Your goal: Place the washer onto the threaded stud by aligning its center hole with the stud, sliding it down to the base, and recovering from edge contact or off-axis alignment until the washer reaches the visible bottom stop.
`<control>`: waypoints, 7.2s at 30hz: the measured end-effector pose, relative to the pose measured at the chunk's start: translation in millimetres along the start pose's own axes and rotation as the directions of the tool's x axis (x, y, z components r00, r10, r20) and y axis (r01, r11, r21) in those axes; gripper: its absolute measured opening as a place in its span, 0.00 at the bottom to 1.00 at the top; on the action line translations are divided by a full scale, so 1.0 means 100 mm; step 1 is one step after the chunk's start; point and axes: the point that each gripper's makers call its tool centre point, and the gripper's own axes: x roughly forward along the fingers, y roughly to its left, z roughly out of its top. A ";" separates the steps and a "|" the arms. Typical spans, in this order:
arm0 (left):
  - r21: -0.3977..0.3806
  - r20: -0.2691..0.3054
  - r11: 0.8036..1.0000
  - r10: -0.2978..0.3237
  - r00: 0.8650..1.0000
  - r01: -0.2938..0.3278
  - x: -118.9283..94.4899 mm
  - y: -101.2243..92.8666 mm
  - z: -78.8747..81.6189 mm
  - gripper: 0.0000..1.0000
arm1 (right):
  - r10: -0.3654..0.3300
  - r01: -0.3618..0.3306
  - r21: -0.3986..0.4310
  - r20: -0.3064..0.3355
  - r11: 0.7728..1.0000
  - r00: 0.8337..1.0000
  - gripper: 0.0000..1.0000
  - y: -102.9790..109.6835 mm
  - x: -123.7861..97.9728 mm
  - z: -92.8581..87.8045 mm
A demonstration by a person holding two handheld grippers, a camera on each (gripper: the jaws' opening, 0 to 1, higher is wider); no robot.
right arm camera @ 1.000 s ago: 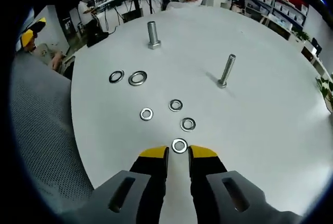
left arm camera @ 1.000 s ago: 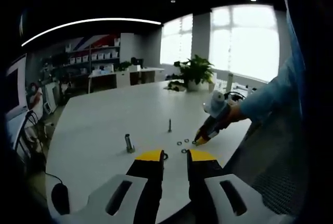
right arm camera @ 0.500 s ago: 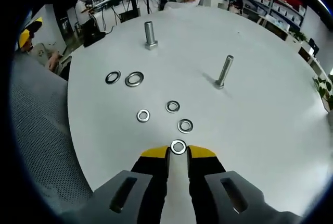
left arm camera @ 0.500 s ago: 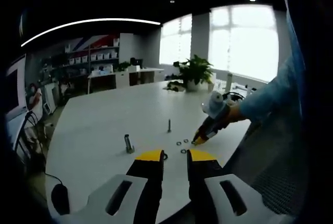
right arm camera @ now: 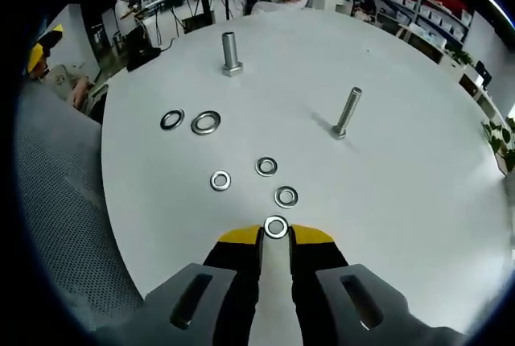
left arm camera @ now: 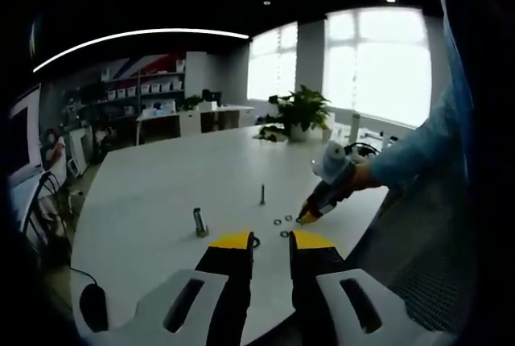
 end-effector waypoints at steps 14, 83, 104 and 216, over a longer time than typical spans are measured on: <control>-0.004 -0.012 1.000 -0.001 1.000 0.000 0.01 0.00 -0.02 0.16 | 0.013 -0.013 -0.003 0.010 1.000 1.000 0.14 0.00 -0.01 0.02; -0.005 -0.011 1.000 -0.002 1.000 0.002 0.01 0.00 -0.04 0.16 | -0.171 0.192 -0.068 0.236 0.979 0.957 0.14 -0.53 -0.24 1.00; -0.008 -0.011 1.000 0.003 1.000 -0.003 0.01 0.01 -0.04 0.16 | -0.178 0.192 -0.053 0.196 0.980 0.964 0.14 -0.71 -0.02 1.14; -0.015 -0.023 1.000 0.020 1.000 -0.020 0.01 0.04 -0.05 0.16 | -0.039 0.032 0.086 0.089 0.996 0.995 0.14 -0.10 0.06 0.33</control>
